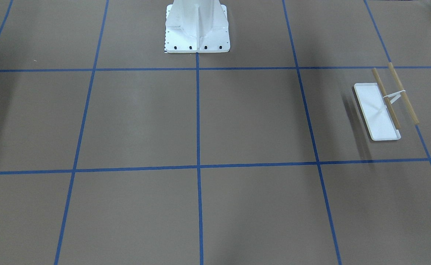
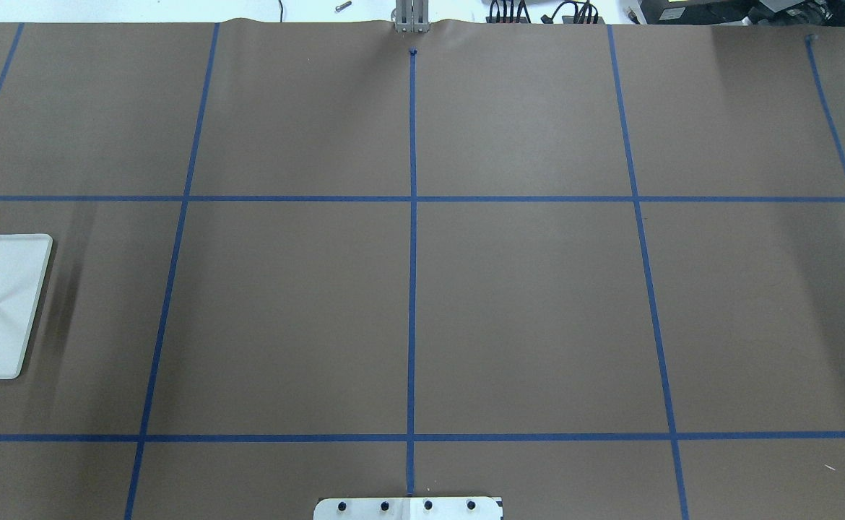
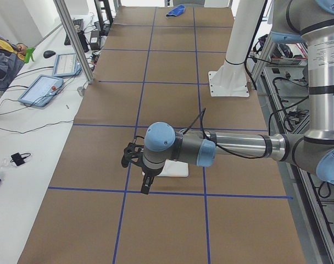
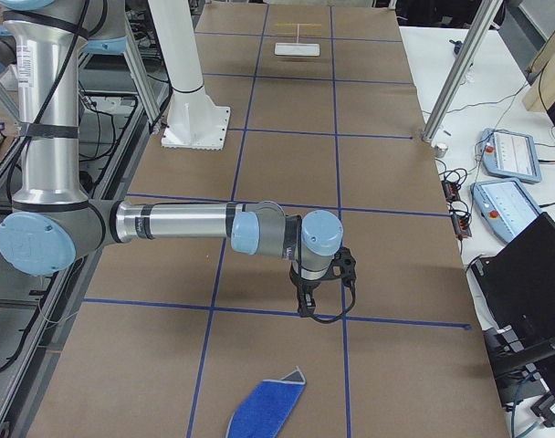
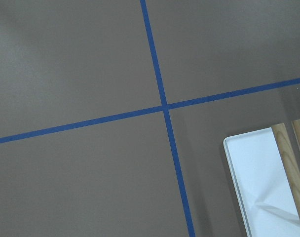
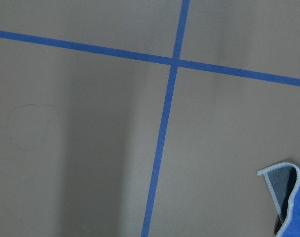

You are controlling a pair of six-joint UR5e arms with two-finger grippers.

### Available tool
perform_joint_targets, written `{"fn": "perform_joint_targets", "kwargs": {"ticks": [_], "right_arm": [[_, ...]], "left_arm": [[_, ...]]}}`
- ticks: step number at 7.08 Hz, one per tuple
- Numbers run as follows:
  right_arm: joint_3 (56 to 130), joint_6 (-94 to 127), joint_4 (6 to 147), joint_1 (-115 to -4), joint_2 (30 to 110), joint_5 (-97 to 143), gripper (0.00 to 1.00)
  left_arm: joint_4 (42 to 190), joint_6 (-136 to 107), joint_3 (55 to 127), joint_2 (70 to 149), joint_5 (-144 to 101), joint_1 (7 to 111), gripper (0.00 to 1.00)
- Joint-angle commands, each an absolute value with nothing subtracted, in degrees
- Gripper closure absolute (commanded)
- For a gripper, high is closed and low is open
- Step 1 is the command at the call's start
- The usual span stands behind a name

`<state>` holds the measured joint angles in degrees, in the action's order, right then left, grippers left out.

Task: Hang towel on rack

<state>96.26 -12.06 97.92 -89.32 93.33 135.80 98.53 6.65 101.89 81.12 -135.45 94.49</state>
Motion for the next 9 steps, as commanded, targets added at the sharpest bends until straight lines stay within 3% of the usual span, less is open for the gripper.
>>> {"fn": "perform_joint_targets", "kwargs": {"ticks": [1, 9], "right_arm": [[96.0, -11.5, 95.7, -89.3, 93.3, 135.9, 0.00], [92.8, -12.3, 89.8, -88.8, 96.5, 139.5, 0.00]], "left_arm": [[98.7, 6.8, 102.0, 80.9, -135.6, 94.6, 0.02], [98.9, 6.8, 102.4, 80.7, -135.6, 94.2, 0.02]]}}
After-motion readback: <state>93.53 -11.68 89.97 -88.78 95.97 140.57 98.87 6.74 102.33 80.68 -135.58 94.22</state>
